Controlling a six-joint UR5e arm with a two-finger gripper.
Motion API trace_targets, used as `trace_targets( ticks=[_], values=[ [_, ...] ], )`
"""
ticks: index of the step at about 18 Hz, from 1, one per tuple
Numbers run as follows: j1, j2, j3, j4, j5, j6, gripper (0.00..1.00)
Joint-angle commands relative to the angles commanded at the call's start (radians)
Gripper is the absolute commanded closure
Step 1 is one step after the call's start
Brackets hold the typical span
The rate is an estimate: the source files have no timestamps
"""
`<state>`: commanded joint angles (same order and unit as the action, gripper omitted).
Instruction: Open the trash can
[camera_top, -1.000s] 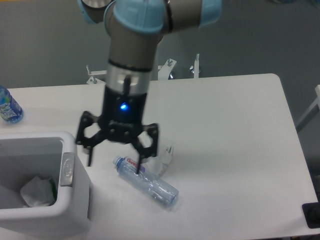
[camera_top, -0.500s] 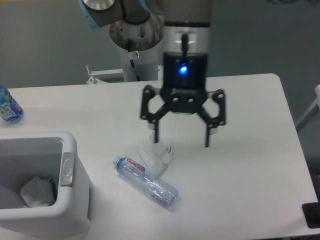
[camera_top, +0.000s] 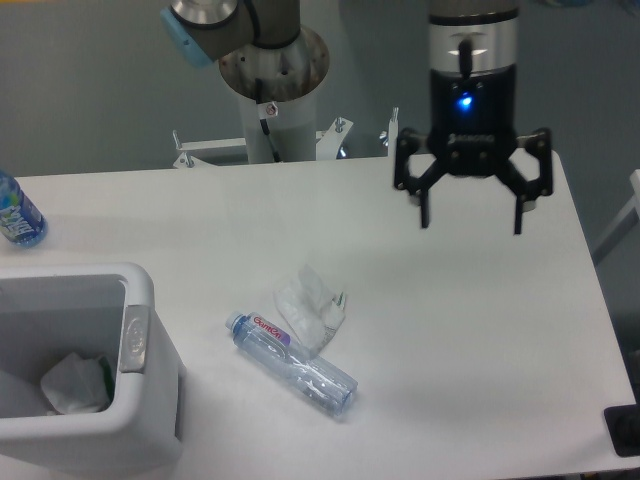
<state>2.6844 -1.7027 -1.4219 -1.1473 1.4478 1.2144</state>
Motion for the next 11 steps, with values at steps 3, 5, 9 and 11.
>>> trace_targets(
  ticks=[3, 5, 9, 11],
  values=[
    [0.003, 0.002, -0.023, -0.002, 0.060, 0.097, 0.00],
    [0.008, 0.005, -0.035, 0.001, 0.074, 0.143, 0.00],
    [0.020, 0.008, -0.043, 0.006, 0.074, 0.151, 0.00],
    [0.018, 0.008, -0.043, 0.008, 0.075, 0.151, 0.00]
  ],
)
